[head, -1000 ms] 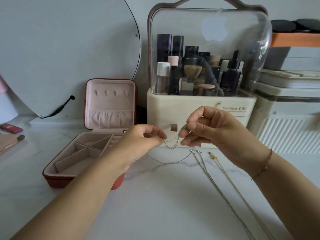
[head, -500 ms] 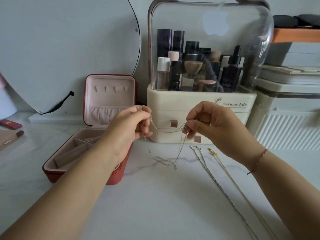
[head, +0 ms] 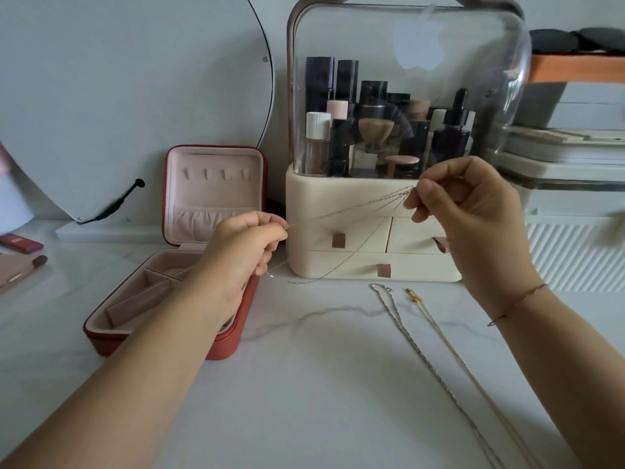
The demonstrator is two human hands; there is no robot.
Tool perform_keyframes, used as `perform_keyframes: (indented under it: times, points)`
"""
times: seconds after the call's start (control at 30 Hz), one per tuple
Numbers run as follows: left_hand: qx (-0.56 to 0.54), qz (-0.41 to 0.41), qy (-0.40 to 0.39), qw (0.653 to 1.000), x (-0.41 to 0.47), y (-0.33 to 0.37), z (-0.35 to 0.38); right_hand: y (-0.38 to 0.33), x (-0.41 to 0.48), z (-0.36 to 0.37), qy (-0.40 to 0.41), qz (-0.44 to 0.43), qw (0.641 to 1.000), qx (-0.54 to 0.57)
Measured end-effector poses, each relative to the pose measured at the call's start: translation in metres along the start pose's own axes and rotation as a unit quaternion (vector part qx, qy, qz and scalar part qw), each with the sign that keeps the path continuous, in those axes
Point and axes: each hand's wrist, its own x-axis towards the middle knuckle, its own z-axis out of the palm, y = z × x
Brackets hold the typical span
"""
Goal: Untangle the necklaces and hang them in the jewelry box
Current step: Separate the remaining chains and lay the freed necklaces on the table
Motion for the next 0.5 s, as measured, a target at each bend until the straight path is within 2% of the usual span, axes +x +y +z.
perform_keyframes:
  times: [0.17, 0.33, 0.5]
  points:
    - [0.075, -0.023, -0.088, 0.993, -0.003, -0.005, 0.004, -0.002, 0.000, 0.001, 0.003, -0.001, 0.999, 0.041]
    - [0.115, -0.014, -0.138, 0.984, -0.010, -0.007, 0.012, -0.001, -0.002, 0.006, -0.127, 0.097, 0.977, 0.140]
    - [0.079, 0.021, -0.168, 0.982, -0.018, -0.006, 0.019, 0.002, -0.009, 0.015, -0.200, 0.120, 0.969, 0.086]
